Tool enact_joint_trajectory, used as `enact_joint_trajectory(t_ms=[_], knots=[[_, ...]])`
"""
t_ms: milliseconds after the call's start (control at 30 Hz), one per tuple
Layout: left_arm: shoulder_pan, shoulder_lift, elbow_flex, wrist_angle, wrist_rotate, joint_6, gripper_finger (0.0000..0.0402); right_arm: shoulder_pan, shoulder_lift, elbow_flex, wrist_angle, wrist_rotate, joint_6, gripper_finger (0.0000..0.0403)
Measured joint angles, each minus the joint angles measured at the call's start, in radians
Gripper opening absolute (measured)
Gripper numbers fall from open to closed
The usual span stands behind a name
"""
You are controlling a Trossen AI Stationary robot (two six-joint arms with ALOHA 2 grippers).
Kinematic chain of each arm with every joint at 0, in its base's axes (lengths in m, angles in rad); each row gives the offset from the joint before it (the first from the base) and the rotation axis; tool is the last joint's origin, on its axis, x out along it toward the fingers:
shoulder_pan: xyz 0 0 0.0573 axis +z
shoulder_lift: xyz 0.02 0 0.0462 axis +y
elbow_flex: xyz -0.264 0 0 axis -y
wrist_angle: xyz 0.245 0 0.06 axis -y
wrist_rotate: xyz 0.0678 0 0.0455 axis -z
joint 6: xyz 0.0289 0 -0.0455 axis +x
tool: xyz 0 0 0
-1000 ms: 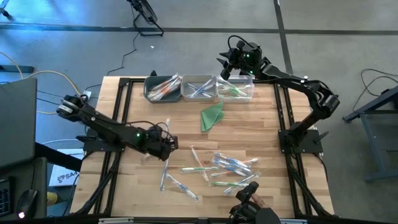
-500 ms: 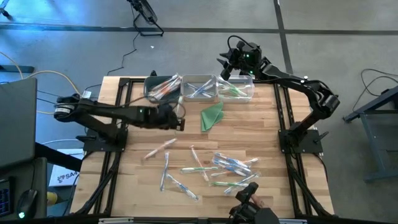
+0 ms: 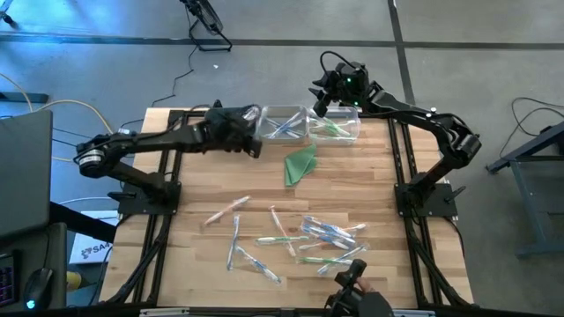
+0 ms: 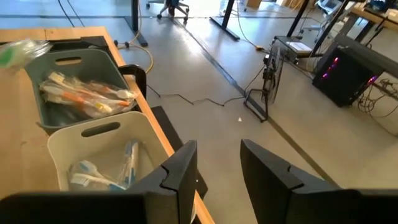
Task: Pick & Place Toothbrushes
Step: Put the green toothbrush into the transparent bin
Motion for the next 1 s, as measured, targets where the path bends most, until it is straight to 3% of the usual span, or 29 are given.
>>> enact_joint_trajectory(t_ms=[500, 767, 1000], knots=[[0.237, 0.0, 0.0, 0.1, 0.264, 0.207, 0.0015, 0.0, 0.0, 0.0, 0.019, 0.005, 0.025, 0.0116], [0.309, 0.0, 0.0, 0.123, 0.305, 0.299, 0.0015, 0.012, 0.0, 0.0, 0.148, 0.005, 0.025, 0.0116], [0.388, 0.0, 0.0, 0.268, 0.437, 0.389, 0.0015, 0.046, 0.0, 0.0, 0.278, -0.063, 0.025, 0.0116]])
